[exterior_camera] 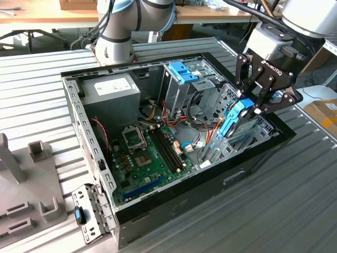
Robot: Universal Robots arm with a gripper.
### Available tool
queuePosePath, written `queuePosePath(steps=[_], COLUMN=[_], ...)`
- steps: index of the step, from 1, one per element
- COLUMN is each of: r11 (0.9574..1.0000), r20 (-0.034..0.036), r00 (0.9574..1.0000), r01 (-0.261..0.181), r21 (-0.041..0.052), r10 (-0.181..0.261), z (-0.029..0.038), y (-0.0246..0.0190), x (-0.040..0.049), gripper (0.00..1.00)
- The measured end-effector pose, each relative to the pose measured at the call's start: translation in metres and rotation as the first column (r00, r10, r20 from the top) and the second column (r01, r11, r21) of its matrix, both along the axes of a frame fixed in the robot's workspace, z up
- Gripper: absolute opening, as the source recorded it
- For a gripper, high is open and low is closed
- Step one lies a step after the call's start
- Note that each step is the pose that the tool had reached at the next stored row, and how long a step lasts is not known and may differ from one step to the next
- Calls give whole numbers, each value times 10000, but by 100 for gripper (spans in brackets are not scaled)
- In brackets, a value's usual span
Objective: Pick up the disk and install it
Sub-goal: 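Pick up the disk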
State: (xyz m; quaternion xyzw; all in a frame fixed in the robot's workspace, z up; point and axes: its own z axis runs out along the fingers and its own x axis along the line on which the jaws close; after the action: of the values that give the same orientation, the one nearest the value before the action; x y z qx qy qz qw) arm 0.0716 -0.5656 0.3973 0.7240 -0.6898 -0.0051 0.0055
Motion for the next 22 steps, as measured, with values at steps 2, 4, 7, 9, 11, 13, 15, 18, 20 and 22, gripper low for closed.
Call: queuePosePath(steps=[2,4,7,9,11,13,15,18,20,22], r11=[10000,10000,10000,10000,10000,10000,10000,10000,10000,10000], r20=[0,0,0,0,0,0,0,0,0,0], r00=[10000,10000,10000,10000,10000,10000,10000,10000,10000,10000], r01=[1,0,0,0,1,0,1,0,1,1], r21=[0,1,1,0,-2,1,0,0,1,3], r10=[-1,0,0,0,-1,0,-1,0,-1,-1], z=[-1,-1,-2,-2,-2,-3,-3,-4,-4,-3], y=[0,0,0,0,0,0,0,0,0,0], x=[0,0,0,0,0,0,0,0,0,0], gripper=[36,36,36,36,43,50,50,50,50,50])
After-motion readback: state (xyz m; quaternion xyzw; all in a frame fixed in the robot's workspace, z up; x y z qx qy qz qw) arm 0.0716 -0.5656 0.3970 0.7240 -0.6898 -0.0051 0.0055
